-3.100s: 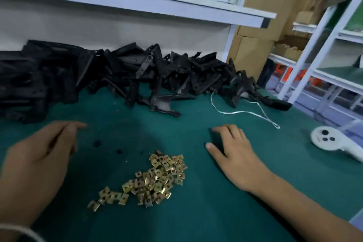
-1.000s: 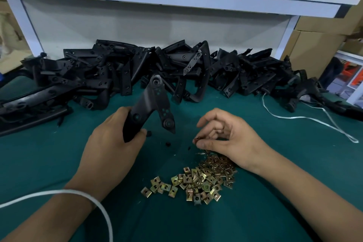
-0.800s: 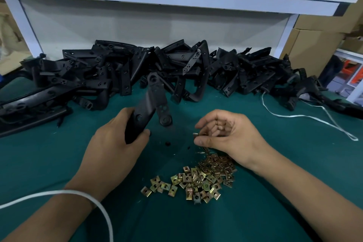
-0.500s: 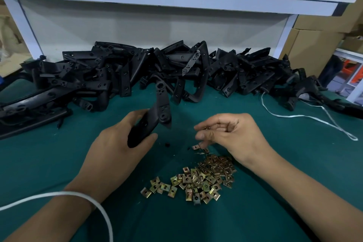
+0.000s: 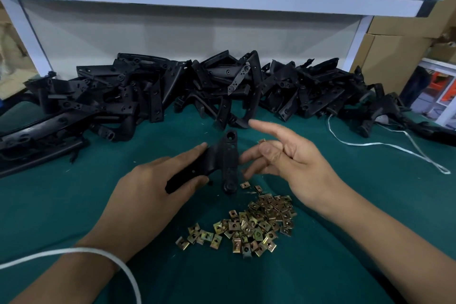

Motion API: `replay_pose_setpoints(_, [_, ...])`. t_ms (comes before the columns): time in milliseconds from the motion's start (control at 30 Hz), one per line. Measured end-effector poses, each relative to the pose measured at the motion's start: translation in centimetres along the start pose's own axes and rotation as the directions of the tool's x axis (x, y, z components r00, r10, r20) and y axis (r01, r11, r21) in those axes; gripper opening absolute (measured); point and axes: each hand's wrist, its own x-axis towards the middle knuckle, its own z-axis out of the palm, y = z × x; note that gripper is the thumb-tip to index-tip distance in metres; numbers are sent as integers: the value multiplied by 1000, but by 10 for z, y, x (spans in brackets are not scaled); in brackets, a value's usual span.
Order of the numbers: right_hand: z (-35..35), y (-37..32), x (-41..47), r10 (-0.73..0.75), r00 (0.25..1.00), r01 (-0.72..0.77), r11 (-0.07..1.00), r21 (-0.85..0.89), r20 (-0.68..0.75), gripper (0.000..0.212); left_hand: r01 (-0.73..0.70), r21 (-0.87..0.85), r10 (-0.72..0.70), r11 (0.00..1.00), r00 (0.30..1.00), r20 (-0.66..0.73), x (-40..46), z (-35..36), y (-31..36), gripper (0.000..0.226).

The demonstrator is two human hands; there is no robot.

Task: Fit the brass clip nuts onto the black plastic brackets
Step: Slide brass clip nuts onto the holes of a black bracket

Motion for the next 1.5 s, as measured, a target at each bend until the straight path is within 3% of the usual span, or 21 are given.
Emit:
replay_pose_setpoints(133, [6,-1,1,-15,999,11,994,112,39,10,-52,-5,52,999,999,2,-1,2,-1,55])
replay_pose_setpoints(233, [7,-1,2,-29,998,21,988,152,49,5,-60,-6,60,998,998,-14,0,3,-2,56])
replay_pose_setpoints(467, [10,-1,1,19,997,-38,970,241,81,14,-58,34,61,998,994,-88,-1,2,-2,56])
replay_pose_setpoints(933, [11,-5,-3,26,998,-42,963,264,64,12,-100,39,100,994,995,-2,0,0,-2,59])
replay_pose_setpoints(1167, [12,-9,-5,-3,998,-11,976,219,62,11,-147,100,147,984,989,6,-1,-2,3,58])
replay_pose_setpoints(1333, [14,-5,-6,30,998,-30,999,13,52,29,-174,219,177,960,984,6,-1,-6,6,59])
replay_pose_setpoints(1500, [5,-15,-5,-16,990,-10,983,186,137,28,-245,66,243,967,969,39,0,-1,7,55])
